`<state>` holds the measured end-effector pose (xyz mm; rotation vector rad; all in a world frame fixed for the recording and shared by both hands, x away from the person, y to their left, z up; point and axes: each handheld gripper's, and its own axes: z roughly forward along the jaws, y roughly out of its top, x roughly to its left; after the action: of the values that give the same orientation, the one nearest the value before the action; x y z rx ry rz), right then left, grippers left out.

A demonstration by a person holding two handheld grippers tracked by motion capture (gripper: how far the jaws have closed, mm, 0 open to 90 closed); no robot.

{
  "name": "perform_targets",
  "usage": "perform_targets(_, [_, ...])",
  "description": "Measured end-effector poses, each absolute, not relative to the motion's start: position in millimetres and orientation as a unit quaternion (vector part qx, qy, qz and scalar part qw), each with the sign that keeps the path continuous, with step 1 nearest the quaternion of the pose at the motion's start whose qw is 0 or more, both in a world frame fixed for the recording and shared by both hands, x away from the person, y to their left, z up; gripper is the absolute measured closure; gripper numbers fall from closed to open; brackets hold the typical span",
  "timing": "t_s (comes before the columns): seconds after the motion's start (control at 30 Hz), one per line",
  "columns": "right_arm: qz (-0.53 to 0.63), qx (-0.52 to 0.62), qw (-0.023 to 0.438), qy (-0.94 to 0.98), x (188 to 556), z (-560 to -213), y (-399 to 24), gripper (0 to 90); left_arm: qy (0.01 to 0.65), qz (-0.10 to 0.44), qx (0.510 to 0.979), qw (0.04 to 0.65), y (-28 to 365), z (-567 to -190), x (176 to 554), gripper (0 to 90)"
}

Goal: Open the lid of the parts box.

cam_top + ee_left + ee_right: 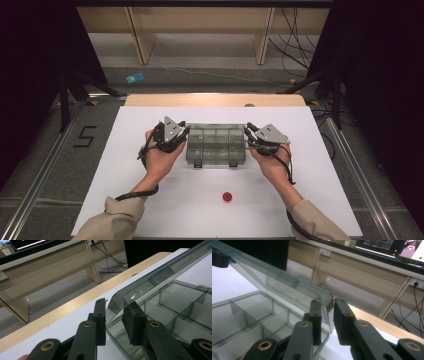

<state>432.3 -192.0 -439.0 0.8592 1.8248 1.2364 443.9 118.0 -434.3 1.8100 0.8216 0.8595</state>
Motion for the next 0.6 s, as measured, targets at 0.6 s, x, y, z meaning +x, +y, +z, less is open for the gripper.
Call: perform_targets(0.6, [0.476, 0.347, 0.389, 0.708, 445, -432, -192, 84.3, 0.356, 0.351, 0.72, 0.481, 120, -429, 452, 81.2])
